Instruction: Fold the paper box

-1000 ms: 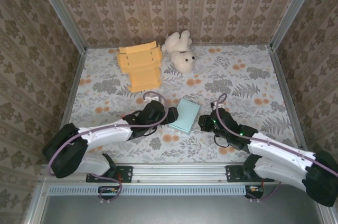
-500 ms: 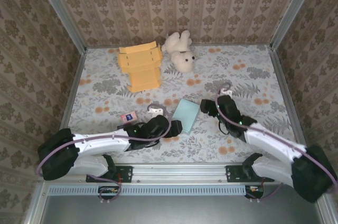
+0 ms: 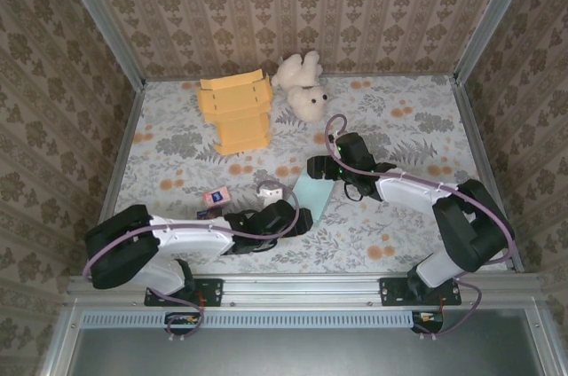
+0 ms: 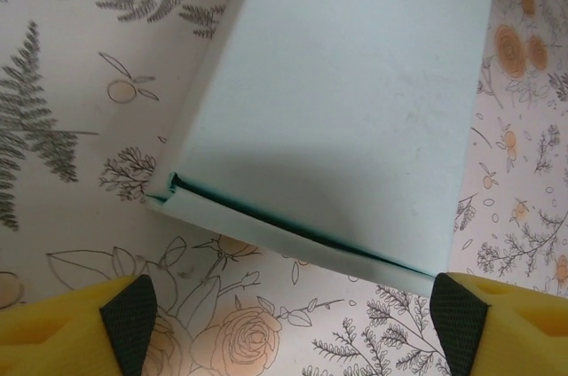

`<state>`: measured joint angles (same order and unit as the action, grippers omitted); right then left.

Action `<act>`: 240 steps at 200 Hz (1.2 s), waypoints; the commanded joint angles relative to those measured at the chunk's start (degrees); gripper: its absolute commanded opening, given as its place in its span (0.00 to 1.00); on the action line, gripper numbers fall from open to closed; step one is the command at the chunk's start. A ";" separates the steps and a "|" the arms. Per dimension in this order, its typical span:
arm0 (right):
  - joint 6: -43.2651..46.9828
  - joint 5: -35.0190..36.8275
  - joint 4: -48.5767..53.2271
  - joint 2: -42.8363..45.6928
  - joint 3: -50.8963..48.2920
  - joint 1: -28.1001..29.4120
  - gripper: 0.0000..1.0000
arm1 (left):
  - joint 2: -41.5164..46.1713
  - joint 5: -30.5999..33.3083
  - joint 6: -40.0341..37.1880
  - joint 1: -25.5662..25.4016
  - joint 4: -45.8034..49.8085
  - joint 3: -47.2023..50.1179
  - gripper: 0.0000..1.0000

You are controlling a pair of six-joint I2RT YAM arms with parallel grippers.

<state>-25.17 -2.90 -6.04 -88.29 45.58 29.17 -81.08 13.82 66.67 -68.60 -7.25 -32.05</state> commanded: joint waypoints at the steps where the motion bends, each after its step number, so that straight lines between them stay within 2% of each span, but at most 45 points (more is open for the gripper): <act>1: 1.40 -3.67 0.28 -1.08 1.45 -0.51 0.83 | -1.52 -1.43 1.10 -0.48 -2.69 -2.60 0.83; 99: 0.67 -5.39 0.77 -0.54 -3.00 -0.77 0.81 | -5.27 1.10 0.51 1.44 -4.66 -3.92 0.80; 149: -1.35 -7.50 -0.79 1.67 -6.70 -0.73 0.77 | -5.81 1.74 -0.63 4.44 -5.41 -4.57 0.78; 185: -3.95 -12.07 -3.75 2.80 -8.97 -0.73 0.67 | -6.94 1.64 -1.79 7.85 -5.37 -5.13 0.77; 240: -4.63 -13.78 -5.91 3.51 -9.81 -0.70 0.42 | -9.38 -0.34 -6.29 9.36 -4.05 -10.14 0.75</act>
<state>-28.77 -12.05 -9.28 -86.83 36.14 27.75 -88.88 15.33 64.23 -59.00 -9.56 -36.95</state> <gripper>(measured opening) 0.459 0.754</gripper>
